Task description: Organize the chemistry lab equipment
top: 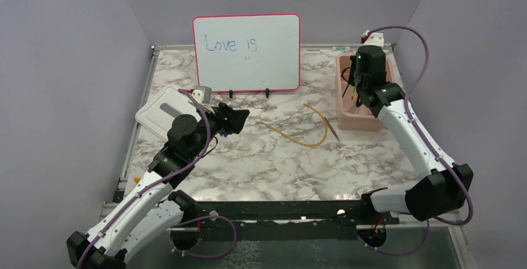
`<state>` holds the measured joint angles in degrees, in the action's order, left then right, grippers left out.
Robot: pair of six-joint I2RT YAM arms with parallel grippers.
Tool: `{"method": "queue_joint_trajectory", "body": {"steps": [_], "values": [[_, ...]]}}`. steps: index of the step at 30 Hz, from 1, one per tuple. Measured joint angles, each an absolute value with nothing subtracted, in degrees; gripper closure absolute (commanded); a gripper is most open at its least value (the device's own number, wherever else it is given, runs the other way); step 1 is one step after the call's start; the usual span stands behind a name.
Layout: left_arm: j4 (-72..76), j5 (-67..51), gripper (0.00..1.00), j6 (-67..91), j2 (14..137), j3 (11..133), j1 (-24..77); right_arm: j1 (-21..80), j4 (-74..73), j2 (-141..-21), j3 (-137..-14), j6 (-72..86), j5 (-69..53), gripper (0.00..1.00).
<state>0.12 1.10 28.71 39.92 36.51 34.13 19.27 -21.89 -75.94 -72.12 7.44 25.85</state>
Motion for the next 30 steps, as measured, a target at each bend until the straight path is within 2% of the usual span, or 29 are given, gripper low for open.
{"method": "queue_joint_trajectory", "body": {"steps": [7,12,22,30], "values": [[0.12,1.08,0.29,28.73,39.92,36.51,34.13,6.79,-22.33,-77.23,-72.12,3.25,24.75,0.96],[0.12,1.08,0.29,28.71,39.92,36.51,34.13,1.48,-22.15,-83.26,-72.31,-0.75,22.65,0.97],[0.12,1.08,0.29,28.75,40.12,36.51,34.13,0.71,-23.73,-95.39,-74.24,-4.16,22.50,0.93],[0.12,1.08,0.29,29.02,40.53,36.51,34.13,0.64,-23.88,-98.37,-74.24,-4.60,24.77,0.81]]}}
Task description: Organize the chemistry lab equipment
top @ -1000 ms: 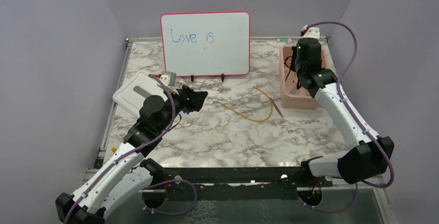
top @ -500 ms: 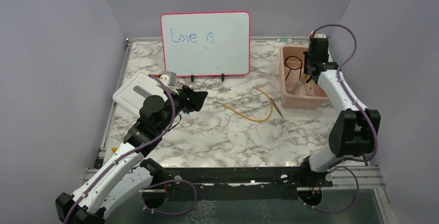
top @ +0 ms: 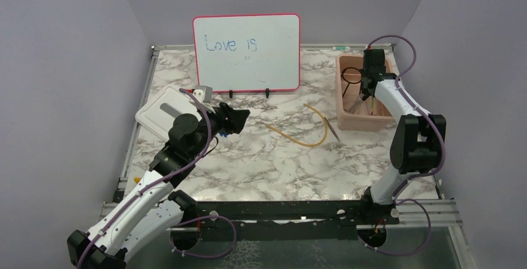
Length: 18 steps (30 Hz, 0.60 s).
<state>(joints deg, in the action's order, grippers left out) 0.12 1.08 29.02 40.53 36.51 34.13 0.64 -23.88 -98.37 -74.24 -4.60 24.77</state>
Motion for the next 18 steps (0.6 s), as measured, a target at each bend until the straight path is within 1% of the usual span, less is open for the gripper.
{"method": "queue_joint_trajectory", "body": {"steps": [6,12,18], "values": [[0.14,0.99,0.29,29.02,40.80,36.51,34.13,0.64,-24.10,-98.41,-74.24,-4.56,25.74,0.71],[0.14,0.30,0.29,29.04,40.95,36.51,34.13,0.64,-26.06,-98.02,-74.87,-3.60,24.97,0.68],[0.14,0.23,0.29,29.04,40.95,36.51,34.09,0.64,-28.38,-94.65,-75.83,-1.45,17.98,0.66]]}}
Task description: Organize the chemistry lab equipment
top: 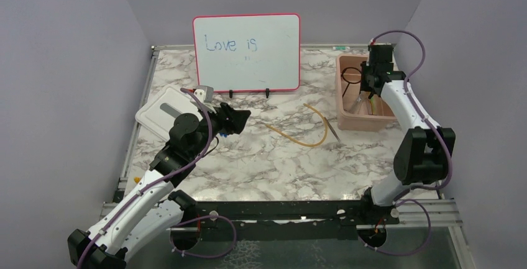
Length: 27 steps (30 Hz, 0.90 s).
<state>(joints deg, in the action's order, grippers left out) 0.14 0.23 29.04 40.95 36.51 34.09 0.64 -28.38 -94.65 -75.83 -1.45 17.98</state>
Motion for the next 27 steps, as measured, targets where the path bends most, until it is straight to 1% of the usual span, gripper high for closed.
{"method": "queue_joint_trajectory", "body": {"steps": [5,7,10,15,20,24,27], "values": [[0.14,0.19,0.29,29.04,40.95,36.51,34.09,1.15,-29.12,-87.50,-75.90,1.56,8.73,0.65],[0.14,0.14,0.29,29.04,40.95,36.51,34.09,2.17,-29.19,-85.34,-75.88,2.59,6.76,0.65],[0.14,-0.01,0.29,29.04,40.95,36.51,34.09,6.94,-29.17,-82.72,-75.79,4.10,4.78,0.64],[0.14,-0.19,0.29,29.06,40.95,36.51,34.09,18.02,-29.10,-81.91,-74.67,6.52,4.84,0.64],[0.14,-0.19,0.29,29.04,40.71,36.51,34.09,27.16,-29.26,-81.91,-70.19,10.22,6.90,0.64],[0.14,-0.21,0.29,29.04,40.32,36.51,34.09,30.81,-29.63,-81.91,-65.65,14.31,9.96,0.64],[0.14,-0.43,0.29,29.04,39.97,36.51,34.09,31.73,-29.91,-81.93,-62.13,18.00,11.92,0.66]]}}
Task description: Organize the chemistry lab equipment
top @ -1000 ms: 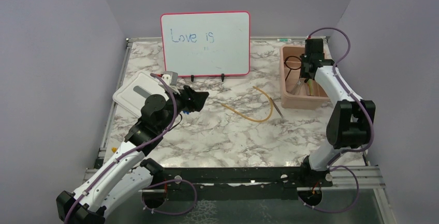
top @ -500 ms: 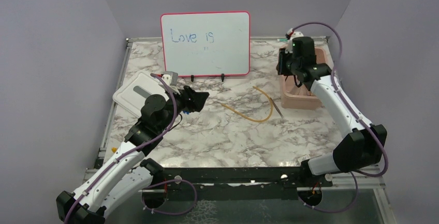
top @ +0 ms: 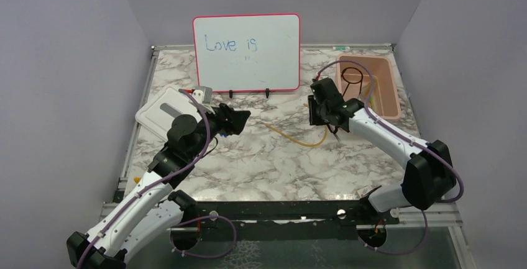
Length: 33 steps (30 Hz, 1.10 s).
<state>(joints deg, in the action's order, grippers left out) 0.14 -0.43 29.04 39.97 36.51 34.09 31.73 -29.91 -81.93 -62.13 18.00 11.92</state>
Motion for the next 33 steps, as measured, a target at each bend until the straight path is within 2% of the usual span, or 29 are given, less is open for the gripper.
{"method": "queue_joint_trajectory", "body": {"steps": [16,33], "values": [[0.21,-0.93,0.29,29.12,38.65,36.51,34.09,31.92,-34.26,-87.22,-52.34,38.24,21.21,0.71],[0.38,-1.06,0.29,29.36,38.68,36.14,34.09,32.47,-29.82,-91.83,-50.96,43.20,22.92,0.73]]}}
